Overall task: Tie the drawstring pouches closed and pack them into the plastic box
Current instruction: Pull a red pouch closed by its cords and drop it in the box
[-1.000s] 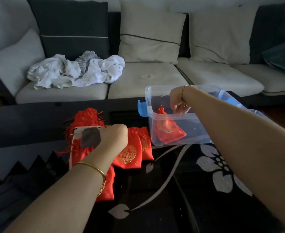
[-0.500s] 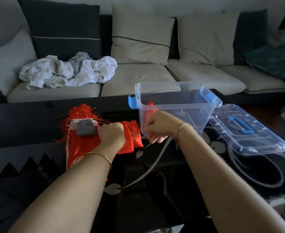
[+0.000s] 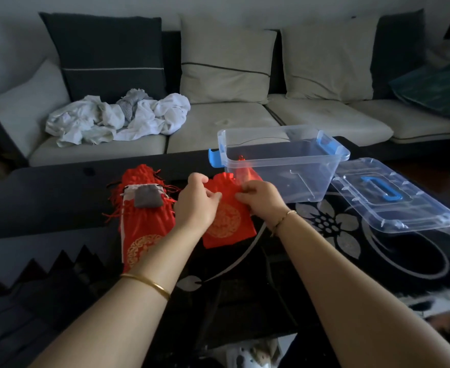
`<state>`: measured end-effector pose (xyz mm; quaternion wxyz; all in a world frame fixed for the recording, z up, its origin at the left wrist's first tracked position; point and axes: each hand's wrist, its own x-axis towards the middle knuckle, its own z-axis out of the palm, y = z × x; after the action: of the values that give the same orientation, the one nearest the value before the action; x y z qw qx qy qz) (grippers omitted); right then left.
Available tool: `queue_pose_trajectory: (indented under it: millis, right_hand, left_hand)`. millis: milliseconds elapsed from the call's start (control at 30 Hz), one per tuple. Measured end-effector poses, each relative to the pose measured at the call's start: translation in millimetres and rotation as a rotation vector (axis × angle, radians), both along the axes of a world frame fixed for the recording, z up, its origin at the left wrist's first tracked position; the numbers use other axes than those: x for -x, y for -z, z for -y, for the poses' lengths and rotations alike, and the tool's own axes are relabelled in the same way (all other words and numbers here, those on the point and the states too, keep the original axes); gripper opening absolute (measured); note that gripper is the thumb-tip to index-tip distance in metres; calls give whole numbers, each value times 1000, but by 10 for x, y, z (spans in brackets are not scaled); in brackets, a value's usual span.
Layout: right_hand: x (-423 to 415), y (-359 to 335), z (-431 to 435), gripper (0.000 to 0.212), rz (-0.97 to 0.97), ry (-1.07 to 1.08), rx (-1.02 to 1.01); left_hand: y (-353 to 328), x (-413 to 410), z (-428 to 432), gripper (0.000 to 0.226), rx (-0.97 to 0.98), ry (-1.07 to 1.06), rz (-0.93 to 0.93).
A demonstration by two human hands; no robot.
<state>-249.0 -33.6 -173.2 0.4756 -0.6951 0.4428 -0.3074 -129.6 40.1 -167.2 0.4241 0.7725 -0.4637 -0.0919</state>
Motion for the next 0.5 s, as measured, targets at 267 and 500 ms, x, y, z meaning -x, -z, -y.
queue_pose_trajectory:
  millis: [267, 500]
  right_hand:
    - [427, -57, -67, 14, 76, -73, -12]
    - [499, -71, -87, 20, 192, -70, -25]
  left_hand:
    - [-112, -19, -111, 54, -74, 248, -97]
    - [-114, 12, -113, 43, -178, 199, 8]
